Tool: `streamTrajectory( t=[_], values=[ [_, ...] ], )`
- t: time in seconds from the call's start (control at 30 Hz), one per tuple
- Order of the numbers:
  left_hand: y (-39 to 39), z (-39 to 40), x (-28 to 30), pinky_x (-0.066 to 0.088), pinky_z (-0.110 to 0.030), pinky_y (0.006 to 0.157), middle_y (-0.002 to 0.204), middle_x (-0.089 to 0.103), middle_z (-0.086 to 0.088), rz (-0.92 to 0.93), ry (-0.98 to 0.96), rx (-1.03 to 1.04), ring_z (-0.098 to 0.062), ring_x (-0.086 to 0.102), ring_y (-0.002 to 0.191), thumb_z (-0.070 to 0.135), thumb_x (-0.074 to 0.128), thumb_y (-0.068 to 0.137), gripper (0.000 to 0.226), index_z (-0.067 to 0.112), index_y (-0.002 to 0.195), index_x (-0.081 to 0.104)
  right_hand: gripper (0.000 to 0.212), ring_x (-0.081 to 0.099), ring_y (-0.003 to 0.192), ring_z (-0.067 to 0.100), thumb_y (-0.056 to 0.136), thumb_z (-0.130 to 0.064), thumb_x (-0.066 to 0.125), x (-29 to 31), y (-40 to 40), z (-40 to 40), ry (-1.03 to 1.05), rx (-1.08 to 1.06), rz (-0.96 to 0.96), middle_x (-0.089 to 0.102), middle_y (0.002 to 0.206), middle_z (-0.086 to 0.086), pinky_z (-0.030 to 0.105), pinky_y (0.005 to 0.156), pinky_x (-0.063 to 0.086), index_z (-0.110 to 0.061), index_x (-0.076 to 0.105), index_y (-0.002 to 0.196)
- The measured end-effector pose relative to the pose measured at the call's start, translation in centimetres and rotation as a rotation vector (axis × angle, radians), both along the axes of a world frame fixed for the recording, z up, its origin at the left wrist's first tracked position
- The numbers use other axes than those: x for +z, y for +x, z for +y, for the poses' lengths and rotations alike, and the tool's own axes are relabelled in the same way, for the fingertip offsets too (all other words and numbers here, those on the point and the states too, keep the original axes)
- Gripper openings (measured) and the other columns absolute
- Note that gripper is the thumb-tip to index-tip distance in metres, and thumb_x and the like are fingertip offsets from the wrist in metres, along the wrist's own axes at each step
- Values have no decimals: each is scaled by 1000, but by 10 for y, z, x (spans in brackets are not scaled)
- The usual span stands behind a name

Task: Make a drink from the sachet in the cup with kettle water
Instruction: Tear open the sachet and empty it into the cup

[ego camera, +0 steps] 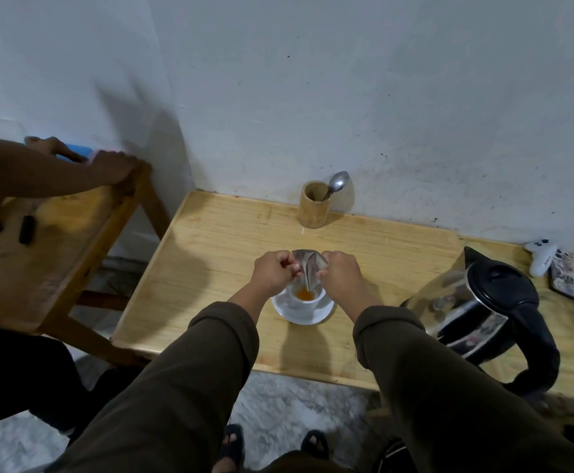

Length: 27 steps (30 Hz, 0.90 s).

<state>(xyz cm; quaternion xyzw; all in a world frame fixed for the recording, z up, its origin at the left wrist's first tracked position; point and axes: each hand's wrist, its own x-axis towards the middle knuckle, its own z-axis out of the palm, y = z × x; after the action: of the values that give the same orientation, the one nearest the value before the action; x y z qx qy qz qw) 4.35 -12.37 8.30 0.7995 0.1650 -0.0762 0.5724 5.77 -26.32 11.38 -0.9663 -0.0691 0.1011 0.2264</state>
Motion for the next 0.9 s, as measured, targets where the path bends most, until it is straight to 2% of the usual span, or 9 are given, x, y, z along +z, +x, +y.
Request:
streamTrajectory(
  t=[0.1, 0.17, 0.23, 0.37, 0.47, 0.53, 0.6, 0.77, 0.9],
  values=[
    [-1, 3, 0, 55, -11, 65, 74, 65, -6, 12, -17, 17, -1, 63, 57, -1, 59, 89, 26, 12, 66, 60, 44, 44, 68, 24, 84, 2, 53, 0, -1, -1, -13, 10, 0, 38, 62, 0, 26, 56, 32, -18, 29, 54],
    [-1, 6, -1, 54, -22, 74, 70, 64, -3, 33, -32, 41, -6, 61, 60, 4, 60, 89, 23, 15, 69, 63, 40, 45, 70, 24, 85, 1, 52, 0, -2, -2, -35, 28, -11, 36, 63, 0, 27, 60, 32, -16, 31, 55],
    [-2, 8, 0, 55, -24, 72, 67, 62, -3, 78, -97, 63, -10, 60, 62, 8, 61, 89, 17, 15, 74, 64, 27, 44, 73, 23, 86, -2, 53, 2, -1, -3, -35, 51, -21, 38, 70, 2, 27, 64, 31, -9, 40, 64],
    [-7, 13, 8, 57, -18, 53, 70, 61, -9, 185, -376, 84, -9, 67, 51, 15, 50, 97, 18, 12, 83, 61, 14, 44, 78, 23, 86, -5, 52, 9, -1, -5, -16, 144, -42, 42, 83, 8, 29, 67, 33, -7, 49, 73],
    [-10, 20, 14, 58, -24, 60, 75, 66, -11, 256, -565, 112, -14, 70, 61, 29, 44, 99, 30, 6, 90, 62, 13, 52, 83, 25, 88, -8, 54, 13, -4, -4, -42, 210, -92, 46, 85, 5, 34, 70, 42, -8, 66, 85],
    [-12, 28, 14, 58, -22, 63, 79, 67, -9, 284, -578, 58, -14, 68, 66, 25, 52, 96, 24, 6, 87, 63, 15, 56, 90, 25, 89, -9, 56, 14, -7, -2, -92, 234, -107, 55, 92, 6, 36, 74, 48, -13, 70, 93],
    [-17, 36, 13, 58, -16, 59, 81, 64, -8, 280, -561, 3, -13, 64, 66, 8, 60, 91, 9, 8, 83, 62, 19, 57, 95, 26, 87, -5, 57, 16, -11, 1, -95, 233, -116, 60, 100, 7, 38, 77, 51, -14, 71, 95],
    [-27, 56, 6, 56, -12, 50, 77, 61, -3, 166, -477, 53, -12, 61, 63, -3, 60, 87, 19, 14, 79, 63, 24, 55, 107, 25, 92, -8, 50, 19, -24, 14, -99, 234, -110, 58, 115, 7, 34, 86, 48, -13, 69, 107],
    [-36, 78, -5, 53, -19, 62, 62, 61, -1, 91, -366, 127, -7, 58, 47, -2, 58, 87, 18, 14, 83, 66, 24, 55, 110, 26, 93, -16, 51, 13, -36, 27, -100, 180, -86, 58, 120, 8, 35, 89, 47, -14, 66, 111]
  ],
)
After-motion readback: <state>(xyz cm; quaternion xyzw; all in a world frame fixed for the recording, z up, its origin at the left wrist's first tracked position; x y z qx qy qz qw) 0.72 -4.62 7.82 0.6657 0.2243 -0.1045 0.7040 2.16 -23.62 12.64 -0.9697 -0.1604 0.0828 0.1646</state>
